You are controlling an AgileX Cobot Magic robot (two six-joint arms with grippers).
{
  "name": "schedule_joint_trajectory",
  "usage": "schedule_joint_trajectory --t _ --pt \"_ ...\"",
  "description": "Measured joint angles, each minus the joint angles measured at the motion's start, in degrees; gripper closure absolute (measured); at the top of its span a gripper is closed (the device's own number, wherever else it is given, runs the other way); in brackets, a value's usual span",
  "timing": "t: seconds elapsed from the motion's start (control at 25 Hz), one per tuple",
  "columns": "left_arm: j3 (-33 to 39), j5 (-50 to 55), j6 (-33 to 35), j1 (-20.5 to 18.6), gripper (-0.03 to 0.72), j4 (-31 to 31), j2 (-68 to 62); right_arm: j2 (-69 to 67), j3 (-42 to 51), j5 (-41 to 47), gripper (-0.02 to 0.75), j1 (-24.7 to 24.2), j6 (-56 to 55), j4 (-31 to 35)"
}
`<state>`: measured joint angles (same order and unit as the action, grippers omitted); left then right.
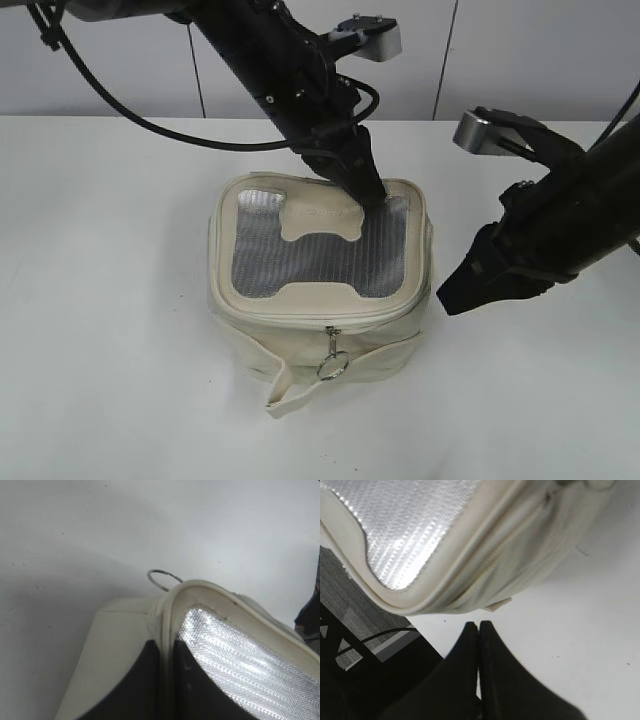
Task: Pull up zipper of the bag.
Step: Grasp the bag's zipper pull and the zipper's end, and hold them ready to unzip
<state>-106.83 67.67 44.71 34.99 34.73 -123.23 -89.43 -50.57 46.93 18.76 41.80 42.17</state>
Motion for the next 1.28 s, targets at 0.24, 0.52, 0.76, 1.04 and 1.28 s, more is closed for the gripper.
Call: schedule_joint_trajectory --t 0.24,0.52,0.76,1.04,1.28 --pt "0.0 0.0 0.0 0.0 0.650 0.0 0.0 0.1 0.0 -3.6 0.729 1.4 -3.2 -2.1" --pt "0.0 0.0 0.0 0.0 0.650 0.0 0.0 0.1 0.0 -10.1 0.624 1.0 -9.9 -8.1" --pt "0.0 0.0 0.0 0.0 0.650 0.0 0.0 0.1 0.0 -11.9 0.267 -1.8 -7.0 -8.5" --pt "0.0 0.0 0.0 0.0 0.650 0.0 0.0 0.1 0.0 -12.2 0.229 -2.0 -0.2 -5.0" --pt "0.0 0.0 0.0 0.0 0.650 0.0 0.0 -1.1 0.0 -14.2 0.234 -2.0 4.2 -2.6"
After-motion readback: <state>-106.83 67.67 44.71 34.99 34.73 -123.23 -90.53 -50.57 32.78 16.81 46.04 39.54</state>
